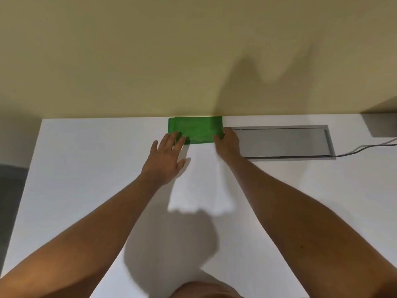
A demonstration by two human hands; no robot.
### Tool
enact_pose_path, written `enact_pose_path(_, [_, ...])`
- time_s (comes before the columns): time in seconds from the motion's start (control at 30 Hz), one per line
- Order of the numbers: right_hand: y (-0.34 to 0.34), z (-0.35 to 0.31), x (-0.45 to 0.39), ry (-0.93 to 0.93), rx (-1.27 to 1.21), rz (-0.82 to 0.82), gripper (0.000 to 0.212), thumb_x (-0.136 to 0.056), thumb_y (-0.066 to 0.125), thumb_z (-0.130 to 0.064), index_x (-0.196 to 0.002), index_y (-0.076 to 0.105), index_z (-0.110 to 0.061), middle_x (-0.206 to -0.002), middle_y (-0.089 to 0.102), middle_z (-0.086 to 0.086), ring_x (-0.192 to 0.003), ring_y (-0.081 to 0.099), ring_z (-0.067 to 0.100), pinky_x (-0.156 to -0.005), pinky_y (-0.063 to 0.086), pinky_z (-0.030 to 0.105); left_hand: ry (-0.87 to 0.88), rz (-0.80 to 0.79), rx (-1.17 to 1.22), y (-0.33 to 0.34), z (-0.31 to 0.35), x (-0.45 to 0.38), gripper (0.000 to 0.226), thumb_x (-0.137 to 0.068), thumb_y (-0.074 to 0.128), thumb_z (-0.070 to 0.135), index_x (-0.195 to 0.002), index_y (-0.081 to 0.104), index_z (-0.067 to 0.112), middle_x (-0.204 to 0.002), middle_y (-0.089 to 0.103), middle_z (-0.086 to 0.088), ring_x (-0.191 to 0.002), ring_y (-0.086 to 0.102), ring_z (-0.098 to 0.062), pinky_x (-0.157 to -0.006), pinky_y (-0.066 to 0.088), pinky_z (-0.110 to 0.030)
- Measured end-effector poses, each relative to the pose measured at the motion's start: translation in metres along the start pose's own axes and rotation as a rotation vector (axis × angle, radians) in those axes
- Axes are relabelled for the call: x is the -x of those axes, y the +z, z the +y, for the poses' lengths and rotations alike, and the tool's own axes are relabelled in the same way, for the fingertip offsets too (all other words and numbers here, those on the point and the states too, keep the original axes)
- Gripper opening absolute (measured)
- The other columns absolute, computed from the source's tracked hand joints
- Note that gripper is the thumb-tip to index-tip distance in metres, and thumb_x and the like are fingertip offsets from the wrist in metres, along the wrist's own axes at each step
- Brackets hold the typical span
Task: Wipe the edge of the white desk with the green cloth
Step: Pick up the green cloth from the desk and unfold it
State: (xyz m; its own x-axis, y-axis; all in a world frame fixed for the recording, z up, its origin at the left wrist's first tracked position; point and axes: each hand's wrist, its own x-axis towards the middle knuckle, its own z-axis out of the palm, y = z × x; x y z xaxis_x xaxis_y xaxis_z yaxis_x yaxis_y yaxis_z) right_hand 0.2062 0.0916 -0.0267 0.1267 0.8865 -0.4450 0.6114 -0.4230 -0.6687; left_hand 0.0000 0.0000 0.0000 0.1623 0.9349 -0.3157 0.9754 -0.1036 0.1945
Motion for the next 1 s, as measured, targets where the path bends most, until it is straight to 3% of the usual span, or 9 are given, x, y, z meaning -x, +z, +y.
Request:
enact_pose_path(0.13, [0.012, -0.004, -0.020, 0.136, -0.055, 0.069, 0.049, -0.096, 0.067, -0.012, -0.142, 0.051, -0.001, -0.137, 0.061, 0.024, -0.120, 0.065, 0.042, -0.101, 0.058, 0.052, -0.015, -0.049, 0.025, 0.011, 0.001, -0.013, 0.073, -0.110, 0.044, 0.048, -0.171, 0.018, 0.016, -0.179, 0.019, -0.014, -0.166, 0.017, -0.035, -0.131, 0.021, -0.062])
enact_pose_path(0.2, [0.018, -0.004, -0.028, 0.190, -0.093, 0.100, 0.046, -0.093, 0.068, -0.006, -0.136, 0.053, 0.001, -0.134, 0.059, 0.023, -0.110, 0.067, 0.041, -0.085, 0.063, 0.048, -0.013, -0.063, 0.033, 0.018, 0.004, -0.015, 0.073, -0.110, 0.046, 0.047, -0.170, 0.019, 0.016, -0.178, 0.022, -0.014, -0.166, 0.018, -0.035, -0.132, 0.018, -0.064])
enact_pose_path(0.27, [0.020, -0.004, -0.032, 0.215, -0.151, 0.093, 0.030, -0.089, 0.067, -0.001, -0.117, 0.057, 0.000, -0.116, 0.062, 0.019, -0.092, 0.064, 0.034, -0.055, 0.051, 0.033, -0.009, -0.062, 0.034, 0.018, 0.008, -0.015, 0.074, -0.109, 0.047, 0.047, -0.170, 0.019, 0.017, -0.177, 0.025, -0.013, -0.167, 0.016, -0.035, -0.132, 0.015, -0.065])
enact_pose_path(0.33, [0.019, -0.005, -0.030, 0.228, -0.216, 0.036, 0.015, -0.085, 0.069, -0.005, -0.095, 0.059, -0.009, -0.091, 0.063, 0.007, -0.079, 0.059, 0.025, -0.047, 0.037, 0.024, -0.010, -0.046, 0.047, 0.017, 0.012, -0.015, 0.074, -0.109, 0.047, 0.048, -0.170, 0.019, 0.016, -0.177, 0.026, -0.011, -0.167, 0.014, -0.035, -0.134, 0.014, -0.063])
enact_pose_path(0.43, [0.015, -0.015, -0.011, 0.170, -0.327, -0.040, 0.016, -0.082, 0.074, -0.013, -0.080, 0.061, -0.020, -0.077, 0.064, -0.002, -0.073, 0.061, 0.017, -0.056, 0.048, 0.026, 0.022, 0.067, 0.192, 0.008, 0.020, -0.009, 0.078, -0.106, 0.057, 0.043, -0.169, 0.025, 0.010, -0.176, 0.028, -0.016, -0.166, 0.019, -0.036, -0.134, 0.020, -0.056])
enact_pose_path(0.57, [0.015, -0.031, 0.040, 0.062, -0.498, -0.220, 0.023, -0.082, 0.072, -0.010, -0.104, 0.069, -0.013, -0.103, 0.076, 0.009, -0.095, 0.072, 0.025, -0.086, 0.062, 0.042, 0.037, 0.191, 0.516, -0.010, 0.029, 0.018, 0.082, -0.101, 0.070, 0.041, -0.167, 0.032, 0.009, -0.174, 0.033, -0.015, -0.160, 0.035, -0.031, -0.128, 0.034, -0.041])
enact_pose_path(0.77, [0.023, -0.050, 0.139, -0.082, -0.601, -0.412, 0.035, -0.080, 0.085, -0.031, -0.107, 0.073, -0.014, -0.096, 0.077, 0.003, -0.085, 0.078, 0.015, -0.076, 0.063, 0.028, -0.139, 0.394, 0.875, -0.032, 0.020, 0.093, 0.055, -0.097, 0.072, 0.037, -0.150, 0.058, 0.031, -0.135, 0.070, 0.011, -0.118, 0.069, -0.009, -0.100, 0.058, -0.031])
enact_pose_path(0.83, [0.031, -0.052, 0.168, -0.115, -0.601, -0.461, 0.034, -0.087, 0.084, -0.038, -0.109, 0.075, -0.014, -0.107, 0.080, 0.009, -0.095, 0.081, 0.023, -0.084, 0.067, 0.034, -0.203, 0.407, 0.994, -0.035, 0.007, 0.124, 0.047, -0.096, 0.075, 0.042, -0.142, 0.066, 0.035, -0.118, 0.074, 0.023, -0.108, 0.073, 0.000, -0.093, 0.061, -0.024])
enact_pose_path(1.0, [0.060, -0.057, 0.230, -0.132, -0.533, -0.550, 0.031, -0.099, 0.073, -0.037, -0.112, 0.075, -0.009, -0.115, 0.079, 0.020, -0.106, 0.079, 0.034, -0.090, 0.067, 0.040, -0.238, 0.354, 1.119, -0.029, -0.034, 0.204, 0.038, -0.100, 0.075, 0.038, -0.136, 0.074, 0.028, -0.107, 0.080, 0.023, -0.099, 0.077, 0.005, -0.084, 0.061, -0.015])
